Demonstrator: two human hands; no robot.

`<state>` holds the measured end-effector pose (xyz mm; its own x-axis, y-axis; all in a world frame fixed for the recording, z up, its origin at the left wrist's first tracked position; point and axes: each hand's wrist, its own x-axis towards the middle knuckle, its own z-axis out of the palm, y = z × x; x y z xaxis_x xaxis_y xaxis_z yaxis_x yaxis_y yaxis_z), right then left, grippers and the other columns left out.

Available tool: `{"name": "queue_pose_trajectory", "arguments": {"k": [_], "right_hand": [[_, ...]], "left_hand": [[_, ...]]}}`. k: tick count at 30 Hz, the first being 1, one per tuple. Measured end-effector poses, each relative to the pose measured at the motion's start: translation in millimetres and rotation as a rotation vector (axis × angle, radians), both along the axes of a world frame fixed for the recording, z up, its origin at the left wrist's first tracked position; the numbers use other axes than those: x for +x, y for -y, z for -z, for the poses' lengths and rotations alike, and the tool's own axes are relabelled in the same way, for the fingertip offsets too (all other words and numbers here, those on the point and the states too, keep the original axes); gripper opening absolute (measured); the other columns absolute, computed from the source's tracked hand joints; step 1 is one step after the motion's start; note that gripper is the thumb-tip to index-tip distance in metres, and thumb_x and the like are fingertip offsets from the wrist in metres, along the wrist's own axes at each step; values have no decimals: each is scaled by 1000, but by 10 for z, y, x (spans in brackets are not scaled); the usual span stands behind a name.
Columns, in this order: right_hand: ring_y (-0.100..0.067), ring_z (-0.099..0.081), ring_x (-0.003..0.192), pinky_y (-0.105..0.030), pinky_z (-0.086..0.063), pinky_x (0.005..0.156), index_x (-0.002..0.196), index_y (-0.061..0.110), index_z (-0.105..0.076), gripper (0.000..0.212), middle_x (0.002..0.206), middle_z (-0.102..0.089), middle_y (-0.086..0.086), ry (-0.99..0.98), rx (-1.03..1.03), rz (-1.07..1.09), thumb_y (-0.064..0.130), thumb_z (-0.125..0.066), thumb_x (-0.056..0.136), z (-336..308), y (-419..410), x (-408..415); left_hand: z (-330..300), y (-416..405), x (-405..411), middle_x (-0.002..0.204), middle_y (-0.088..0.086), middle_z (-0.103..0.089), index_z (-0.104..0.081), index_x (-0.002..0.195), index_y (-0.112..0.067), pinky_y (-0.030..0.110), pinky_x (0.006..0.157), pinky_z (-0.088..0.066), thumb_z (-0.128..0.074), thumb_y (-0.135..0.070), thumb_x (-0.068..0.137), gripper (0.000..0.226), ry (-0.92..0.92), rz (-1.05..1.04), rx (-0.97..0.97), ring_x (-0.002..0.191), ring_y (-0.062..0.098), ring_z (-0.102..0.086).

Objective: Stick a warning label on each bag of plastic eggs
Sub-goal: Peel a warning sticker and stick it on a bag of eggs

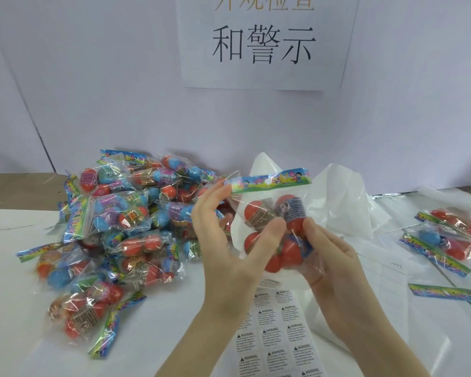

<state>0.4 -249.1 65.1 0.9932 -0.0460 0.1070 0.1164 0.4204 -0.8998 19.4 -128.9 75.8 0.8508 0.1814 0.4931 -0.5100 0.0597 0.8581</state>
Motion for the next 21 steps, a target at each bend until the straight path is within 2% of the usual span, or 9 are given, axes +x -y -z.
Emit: {"name": "queue_pose_trajectory", "arguments": {"k": [1,3,6,8,9,11,14,18,21], "right_hand": [[-29,-57,68,-28,-56,63,83,8,-75,36,78,-62,-21,-9,1,7,38,-62,68,22,6,22],[-27,-58,66,-27,-56,62,84,4,-75,36,77,-63,-22,-28,19,39,35,-62,70,35,-11,34],[-22,-63,62,-27,-56,61,80,5,-74,32,74,-67,-16,-48,37,58,33,-61,71,56,-6,46],[-19,-63,62,-27,-55,61,78,8,-74,25,71,-67,-12,-4,-31,45,30,-70,68,58,-1,37],[-16,-62,60,-24,-54,60,75,9,-73,17,68,-65,-10,15,-63,29,21,-78,65,60,-4,34],[-15,-60,56,-22,-52,58,72,9,-69,7,63,-62,-7,27,-107,4,9,-72,66,61,-13,21],[-17,-58,52,-22,-50,54,72,3,-68,11,60,-61,-10,-24,-145,8,8,-64,62,71,-29,19],[-13,-55,46,-19,-46,47,63,14,-71,16,53,-59,-6,-38,-235,57,8,-57,59,32,-61,6],[-12,-55,47,-19,-46,48,63,13,-71,12,53,-59,-5,-26,-274,57,11,-60,60,40,-53,1]], "left_hand": [[39,47,-35,130,4,-49,-45,116,-35,35,95,-48,-74,-41,57,65,-156,137,-88,121,17,-52],[139,68,47,111,5,-64,-56,113,-23,25,69,-54,-78,-33,58,60,-328,270,-210,92,16,-65],[212,-3,156,67,-7,-65,-63,86,-14,18,49,-45,-70,-28,66,25,-326,343,-64,57,8,-57],[235,-2,135,57,-7,-61,-63,75,-15,18,46,-43,-69,-24,67,13,-308,341,-42,49,7,-54],[231,-28,141,55,-6,-59,-64,69,-17,18,46,-43,-69,-23,67,8,-292,320,-51,47,8,-52],[212,-79,138,53,-4,-56,-65,60,-20,18,46,-42,-70,-21,65,7,-320,323,-63,47,9,-51],[256,-124,110,55,-1,-57,-67,63,-19,19,49,-44,-71,-21,61,5,-348,351,-26,50,12,-52],[275,-121,75,61,-1,-60,-70,71,-20,20,52,-45,-73,-36,59,20,-306,468,-17,56,12,-55],[229,-94,45,53,-4,-59,-70,66,-24,17,49,-44,-78,-34,66,13,-338,454,-9,48,8,-54]]}}
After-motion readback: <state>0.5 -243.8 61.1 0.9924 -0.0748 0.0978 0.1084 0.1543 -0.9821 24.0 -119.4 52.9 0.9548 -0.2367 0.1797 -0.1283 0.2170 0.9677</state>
